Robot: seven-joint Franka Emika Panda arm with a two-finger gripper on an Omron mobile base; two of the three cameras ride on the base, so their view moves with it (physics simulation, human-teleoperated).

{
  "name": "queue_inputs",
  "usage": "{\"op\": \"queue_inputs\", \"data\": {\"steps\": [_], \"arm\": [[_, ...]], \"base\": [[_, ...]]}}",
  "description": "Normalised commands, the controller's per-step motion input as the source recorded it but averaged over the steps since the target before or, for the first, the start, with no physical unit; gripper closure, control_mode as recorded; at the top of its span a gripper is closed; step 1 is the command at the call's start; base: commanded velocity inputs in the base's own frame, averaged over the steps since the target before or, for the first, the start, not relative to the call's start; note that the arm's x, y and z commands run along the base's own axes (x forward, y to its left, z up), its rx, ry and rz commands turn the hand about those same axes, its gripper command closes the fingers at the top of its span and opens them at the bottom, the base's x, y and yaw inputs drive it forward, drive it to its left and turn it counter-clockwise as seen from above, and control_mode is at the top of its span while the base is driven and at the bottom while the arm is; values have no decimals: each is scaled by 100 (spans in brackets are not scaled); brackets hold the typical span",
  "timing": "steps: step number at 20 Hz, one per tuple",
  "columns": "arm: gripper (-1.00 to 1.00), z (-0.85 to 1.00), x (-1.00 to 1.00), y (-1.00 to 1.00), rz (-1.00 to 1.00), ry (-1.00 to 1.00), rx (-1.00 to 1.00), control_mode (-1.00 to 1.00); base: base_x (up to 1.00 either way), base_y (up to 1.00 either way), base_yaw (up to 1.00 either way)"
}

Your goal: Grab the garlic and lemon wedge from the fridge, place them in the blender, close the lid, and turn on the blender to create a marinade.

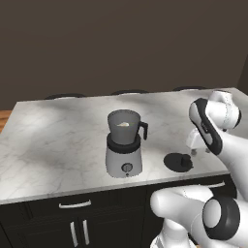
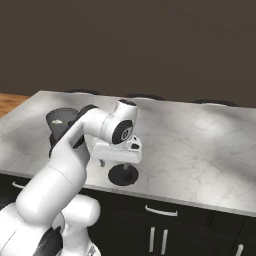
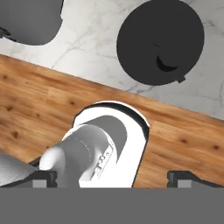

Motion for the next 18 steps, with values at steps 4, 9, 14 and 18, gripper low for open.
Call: {"op": "queue_inputs", "data": {"steps": [4,9,14,18], "arm": [[-100,-38,37,-19,20,0,-4,-100],[-100,-36,60,-10,13,0,-2,-100],[-100,-28,40,0,5,0,0,-100],[-100,-35,7,-1,0,1,0,-100]], "base": [[0,0,0],[0,0,0],[0,0,0],[0,0,0]]}}
